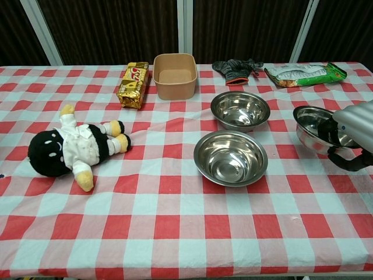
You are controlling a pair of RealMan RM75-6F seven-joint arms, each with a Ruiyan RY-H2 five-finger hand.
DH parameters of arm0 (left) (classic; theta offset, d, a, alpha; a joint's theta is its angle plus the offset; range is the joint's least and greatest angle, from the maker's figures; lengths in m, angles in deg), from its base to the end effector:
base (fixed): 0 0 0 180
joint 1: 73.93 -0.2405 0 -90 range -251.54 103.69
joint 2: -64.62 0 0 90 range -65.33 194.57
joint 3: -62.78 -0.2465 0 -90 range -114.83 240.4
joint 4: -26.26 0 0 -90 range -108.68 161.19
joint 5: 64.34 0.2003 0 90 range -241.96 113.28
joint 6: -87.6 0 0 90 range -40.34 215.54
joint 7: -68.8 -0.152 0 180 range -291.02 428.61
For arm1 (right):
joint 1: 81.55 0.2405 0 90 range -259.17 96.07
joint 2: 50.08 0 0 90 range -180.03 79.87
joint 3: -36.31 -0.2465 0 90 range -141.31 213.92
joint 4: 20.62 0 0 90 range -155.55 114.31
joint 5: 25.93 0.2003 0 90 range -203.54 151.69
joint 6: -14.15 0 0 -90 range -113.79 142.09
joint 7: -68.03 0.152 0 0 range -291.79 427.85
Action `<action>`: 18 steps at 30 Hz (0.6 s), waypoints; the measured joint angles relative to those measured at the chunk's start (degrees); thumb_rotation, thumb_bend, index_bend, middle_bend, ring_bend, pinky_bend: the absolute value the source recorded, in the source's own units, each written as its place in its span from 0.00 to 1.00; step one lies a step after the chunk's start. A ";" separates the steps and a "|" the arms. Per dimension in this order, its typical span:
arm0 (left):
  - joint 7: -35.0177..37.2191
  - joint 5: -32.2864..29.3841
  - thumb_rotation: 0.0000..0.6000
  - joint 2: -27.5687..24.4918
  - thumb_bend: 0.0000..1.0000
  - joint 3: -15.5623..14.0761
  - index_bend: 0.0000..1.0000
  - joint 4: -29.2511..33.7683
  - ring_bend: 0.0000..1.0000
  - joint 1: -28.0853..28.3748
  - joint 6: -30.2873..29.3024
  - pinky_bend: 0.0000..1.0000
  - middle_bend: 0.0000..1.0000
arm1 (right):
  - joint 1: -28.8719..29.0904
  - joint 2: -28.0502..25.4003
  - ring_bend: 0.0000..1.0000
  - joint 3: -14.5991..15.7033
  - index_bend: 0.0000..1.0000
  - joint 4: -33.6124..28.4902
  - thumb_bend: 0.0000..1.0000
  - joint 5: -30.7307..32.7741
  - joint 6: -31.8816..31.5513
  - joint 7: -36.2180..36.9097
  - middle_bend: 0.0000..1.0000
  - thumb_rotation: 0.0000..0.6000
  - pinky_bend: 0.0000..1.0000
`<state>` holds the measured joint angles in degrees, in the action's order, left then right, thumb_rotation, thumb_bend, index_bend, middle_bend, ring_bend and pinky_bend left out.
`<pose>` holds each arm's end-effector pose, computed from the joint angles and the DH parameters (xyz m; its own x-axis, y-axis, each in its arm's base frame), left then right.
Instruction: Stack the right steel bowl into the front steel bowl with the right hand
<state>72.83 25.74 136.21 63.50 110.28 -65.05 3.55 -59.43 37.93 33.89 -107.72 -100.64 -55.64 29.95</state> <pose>-0.2947 0.2018 0.1233 0.3561 0.0365 0.9337 0.9271 -0.1385 -0.3482 -0.2270 -0.2521 0.0064 0.6904 -0.1453 0.7087 -0.7176 -0.2613 0.6456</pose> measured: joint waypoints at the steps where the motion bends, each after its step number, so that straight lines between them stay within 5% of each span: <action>1: 0.01 -0.03 1.00 -0.02 0.05 0.04 0.13 0.05 0.09 0.00 -0.03 0.22 0.17 | -0.01 -0.27 0.81 -0.02 0.67 -0.64 0.40 -0.50 -0.43 -0.28 0.62 1.00 0.77; 18: 1.79 -1.32 1.00 -0.85 0.05 0.27 0.13 -0.92 0.09 -1.55 -1.66 0.22 0.17 | 6.58 -0.26 0.81 -2.20 0.67 -12.36 0.40 -4.22 3.19 -12.84 0.62 1.00 0.77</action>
<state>74.61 24.43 135.37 63.77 109.36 -66.59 1.89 -52.86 37.67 31.69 -120.07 -104.86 -52.46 17.11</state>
